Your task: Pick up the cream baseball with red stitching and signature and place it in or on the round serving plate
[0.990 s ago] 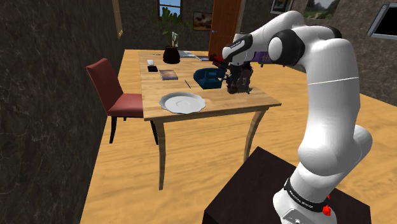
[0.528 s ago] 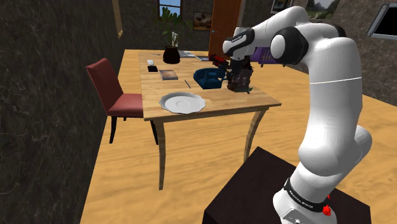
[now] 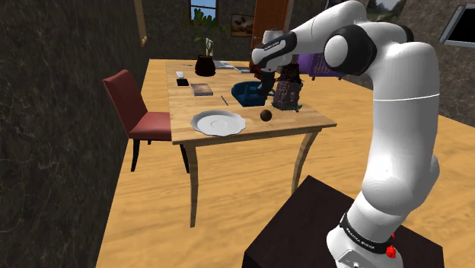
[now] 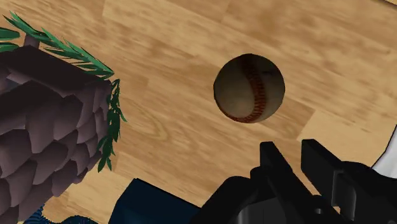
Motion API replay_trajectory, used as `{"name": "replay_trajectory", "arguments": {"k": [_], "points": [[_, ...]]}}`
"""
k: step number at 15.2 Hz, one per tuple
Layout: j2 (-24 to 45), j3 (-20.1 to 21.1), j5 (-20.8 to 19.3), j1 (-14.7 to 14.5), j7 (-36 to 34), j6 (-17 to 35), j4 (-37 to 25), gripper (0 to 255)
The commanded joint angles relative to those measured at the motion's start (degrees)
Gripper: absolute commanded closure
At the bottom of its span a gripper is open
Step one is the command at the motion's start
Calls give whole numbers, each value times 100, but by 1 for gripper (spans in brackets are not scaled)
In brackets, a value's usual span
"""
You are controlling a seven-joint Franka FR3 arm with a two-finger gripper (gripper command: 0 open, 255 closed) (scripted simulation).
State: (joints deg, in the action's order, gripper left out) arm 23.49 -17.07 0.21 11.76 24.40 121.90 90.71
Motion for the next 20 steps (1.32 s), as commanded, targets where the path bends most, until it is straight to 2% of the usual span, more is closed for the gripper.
{"name": "replay_trajectory", "arguments": {"k": [1,4,5,6,15,20], "points": [[19,47,-55,-175,-253,-46,-43,255],[12,121,-146,-447,-629,-111,-66,255],[-11,100,-125,-374,-517,-60,-3,255],[-11,101,-126,-373,-517,-60,-3,0],[-348,-776,-2304,-1045,-1961,1139,1823,0],[-85,-785,-2256,-924,-1931,1448,1843,0]]}}
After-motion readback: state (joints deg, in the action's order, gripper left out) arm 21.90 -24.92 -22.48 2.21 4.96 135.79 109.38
